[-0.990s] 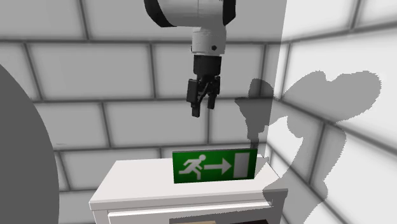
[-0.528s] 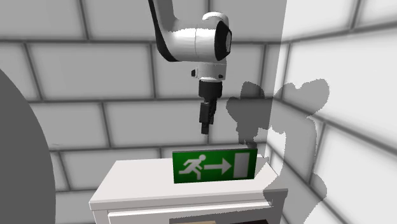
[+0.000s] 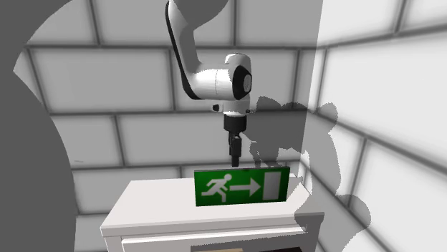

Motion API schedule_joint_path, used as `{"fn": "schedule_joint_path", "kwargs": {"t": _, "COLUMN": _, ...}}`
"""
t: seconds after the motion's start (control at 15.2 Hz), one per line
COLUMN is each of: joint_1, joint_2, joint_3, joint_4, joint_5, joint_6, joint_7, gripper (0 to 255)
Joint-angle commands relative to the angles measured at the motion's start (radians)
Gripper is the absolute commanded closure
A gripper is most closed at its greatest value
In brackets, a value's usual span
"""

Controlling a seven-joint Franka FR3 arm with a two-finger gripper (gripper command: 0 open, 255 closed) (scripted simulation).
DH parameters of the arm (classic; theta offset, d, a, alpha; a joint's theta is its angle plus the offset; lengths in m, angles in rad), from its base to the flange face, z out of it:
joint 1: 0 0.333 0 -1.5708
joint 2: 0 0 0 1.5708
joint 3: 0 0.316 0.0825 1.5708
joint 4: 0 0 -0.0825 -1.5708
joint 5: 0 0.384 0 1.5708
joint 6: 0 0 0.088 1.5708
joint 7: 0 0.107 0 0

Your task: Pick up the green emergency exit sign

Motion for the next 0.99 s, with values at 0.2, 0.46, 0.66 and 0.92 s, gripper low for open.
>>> {"fn": "schedule_joint_path", "kwargs": {"t": 0.2, "joint_1": -0.027, "joint_2": 0.073, "joint_3": 0.032, "joint_4": 0.028, "joint_5": 0.033, "joint_6": 0.039, "joint_7": -0.048, "gripper": 0}}
{"fn": "schedule_joint_path", "kwargs": {"t": 0.46, "joint_1": -0.04, "joint_2": 0.114, "joint_3": 0.05, "joint_4": 0.036, "joint_5": 0.055, "joint_6": 0.071, "joint_7": -0.063, "gripper": 0}}
{"fn": "schedule_joint_path", "kwargs": {"t": 0.66, "joint_1": -0.04, "joint_2": 0.114, "joint_3": 0.051, "joint_4": 0.035, "joint_5": 0.056, "joint_6": 0.072, "joint_7": -0.063, "gripper": 255}}
{"fn": "schedule_joint_path", "kwargs": {"t": 0.92, "joint_1": -0.04, "joint_2": 0.114, "joint_3": 0.051, "joint_4": 0.035, "joint_5": 0.055, "joint_6": 0.072, "joint_7": -0.063, "gripper": 255}}
